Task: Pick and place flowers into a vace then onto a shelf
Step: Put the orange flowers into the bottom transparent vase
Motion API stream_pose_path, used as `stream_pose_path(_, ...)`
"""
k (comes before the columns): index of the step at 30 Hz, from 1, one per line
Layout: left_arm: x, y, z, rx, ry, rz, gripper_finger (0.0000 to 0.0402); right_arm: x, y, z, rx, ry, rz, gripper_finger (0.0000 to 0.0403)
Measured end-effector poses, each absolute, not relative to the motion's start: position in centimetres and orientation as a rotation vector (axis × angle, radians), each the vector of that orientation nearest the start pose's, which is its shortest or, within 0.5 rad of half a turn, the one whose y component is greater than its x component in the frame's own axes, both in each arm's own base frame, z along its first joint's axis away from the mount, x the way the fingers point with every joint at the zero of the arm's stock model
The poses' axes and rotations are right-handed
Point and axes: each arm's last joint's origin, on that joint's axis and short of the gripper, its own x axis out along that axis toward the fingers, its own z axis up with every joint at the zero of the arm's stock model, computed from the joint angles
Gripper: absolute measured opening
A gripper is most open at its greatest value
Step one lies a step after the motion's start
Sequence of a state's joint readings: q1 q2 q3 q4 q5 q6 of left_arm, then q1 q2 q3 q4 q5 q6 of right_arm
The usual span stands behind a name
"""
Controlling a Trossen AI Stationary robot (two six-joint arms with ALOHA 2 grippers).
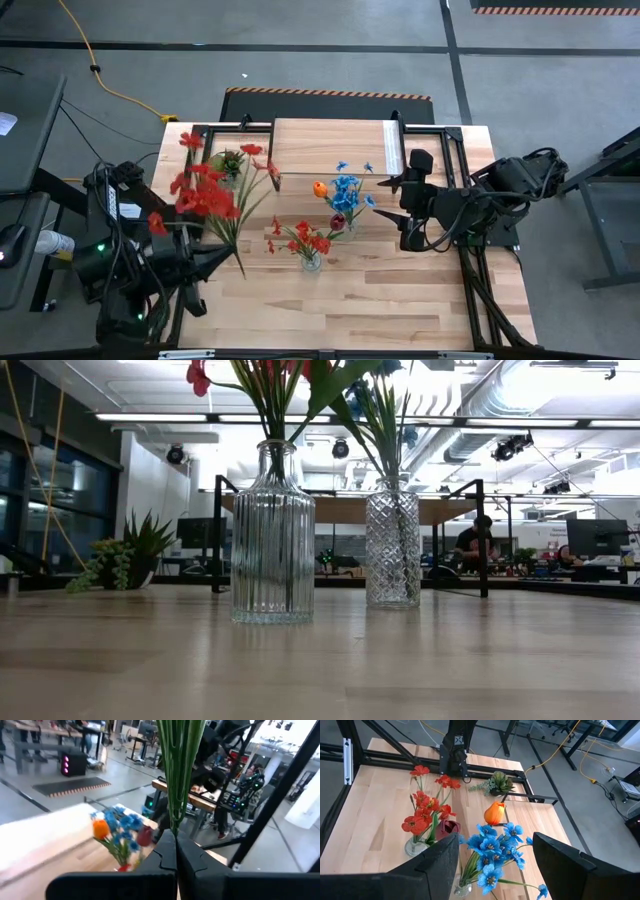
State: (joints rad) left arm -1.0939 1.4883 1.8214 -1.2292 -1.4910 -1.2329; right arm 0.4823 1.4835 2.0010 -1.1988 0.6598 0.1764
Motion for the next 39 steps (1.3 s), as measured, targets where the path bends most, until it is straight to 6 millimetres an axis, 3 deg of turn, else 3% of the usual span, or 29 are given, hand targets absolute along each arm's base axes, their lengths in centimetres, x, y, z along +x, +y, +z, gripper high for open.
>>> stream_pose_path(7, 15.5, -23.7, 44.4, -0.417, 0.022, 0.385, 0.0025, 23.0, 10.0, 48.3, -0.200, 0.554, -0.221, 0.0245)
stream_pose_path(15, 16.6, -25.8, 46.0, -0.364, 0.017, 0.317, 0.0025, 23.0, 10.0, 48.3, -0.200, 0.553, -0.222, 0.0245)
stream_pose_path(23, 19.0, -25.8, 45.4, -0.323, 0.056, 0.304, 0.0025, 23.0, 10.1, 48.3, -0.192, 0.560, -0.198, 0.0245)
stream_pose_path(33, 19.4, -25.5, 44.7, -0.145, 0.125, 0.278, 0.0025, 23.1, 10.2, 48.4, -0.177, 0.546, -0.198, 0.0245)
stream_pose_path(39, 22.3, -24.5, 44.0, -0.042, 0.222, 0.199, 0.0025, 23.3, 10.2, 48.6, -0.159, 0.521, -0.196, 0.0245)
